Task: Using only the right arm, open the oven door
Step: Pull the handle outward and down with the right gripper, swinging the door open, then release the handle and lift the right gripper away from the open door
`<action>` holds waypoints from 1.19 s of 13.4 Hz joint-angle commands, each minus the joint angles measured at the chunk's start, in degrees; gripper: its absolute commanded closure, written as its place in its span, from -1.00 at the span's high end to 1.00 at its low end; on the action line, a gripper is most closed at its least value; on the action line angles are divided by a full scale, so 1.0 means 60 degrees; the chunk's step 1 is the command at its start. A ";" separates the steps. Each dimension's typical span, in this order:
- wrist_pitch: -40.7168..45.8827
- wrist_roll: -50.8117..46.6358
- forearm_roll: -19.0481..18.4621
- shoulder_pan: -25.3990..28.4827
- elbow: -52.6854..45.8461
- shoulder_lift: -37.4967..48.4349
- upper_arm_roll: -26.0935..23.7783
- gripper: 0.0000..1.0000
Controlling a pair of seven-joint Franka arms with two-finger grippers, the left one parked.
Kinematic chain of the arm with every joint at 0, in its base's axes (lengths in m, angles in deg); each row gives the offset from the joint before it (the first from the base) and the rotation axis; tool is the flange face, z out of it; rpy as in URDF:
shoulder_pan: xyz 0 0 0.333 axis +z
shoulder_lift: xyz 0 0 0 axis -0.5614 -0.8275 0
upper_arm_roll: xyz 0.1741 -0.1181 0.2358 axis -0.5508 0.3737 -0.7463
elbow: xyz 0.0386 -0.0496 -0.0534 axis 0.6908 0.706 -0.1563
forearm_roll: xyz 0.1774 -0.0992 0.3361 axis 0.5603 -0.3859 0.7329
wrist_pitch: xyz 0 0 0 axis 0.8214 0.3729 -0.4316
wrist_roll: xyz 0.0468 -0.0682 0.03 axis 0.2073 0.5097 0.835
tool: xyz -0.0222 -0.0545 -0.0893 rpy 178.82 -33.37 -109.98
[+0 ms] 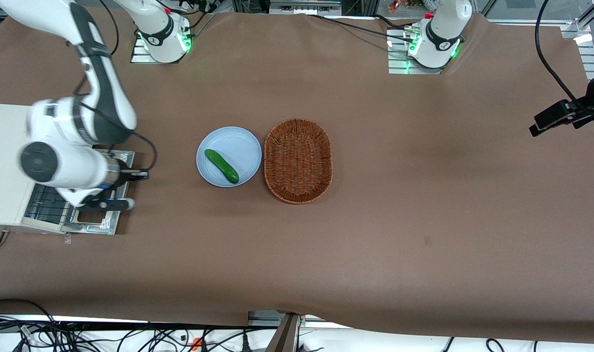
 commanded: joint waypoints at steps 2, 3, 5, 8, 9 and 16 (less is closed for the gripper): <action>0.1233 0.0883 0.0246 -0.0169 -0.0440 0.1648 0.0159 1.00; 0.1178 0.0781 0.0274 -0.0184 -0.0062 0.2279 0.0145 1.00; 0.1132 0.0706 0.0115 -0.0199 0.0744 0.3613 0.0173 1.00; 0.1543 0.0707 0.0113 -0.0799 0.1829 0.4410 0.0247 1.00; 0.1500 0.0707 0.0171 -0.0872 0.1773 0.4439 0.0261 1.00; 0.1572 0.0751 0.0113 -0.0858 0.1582 0.4176 0.0364 1.00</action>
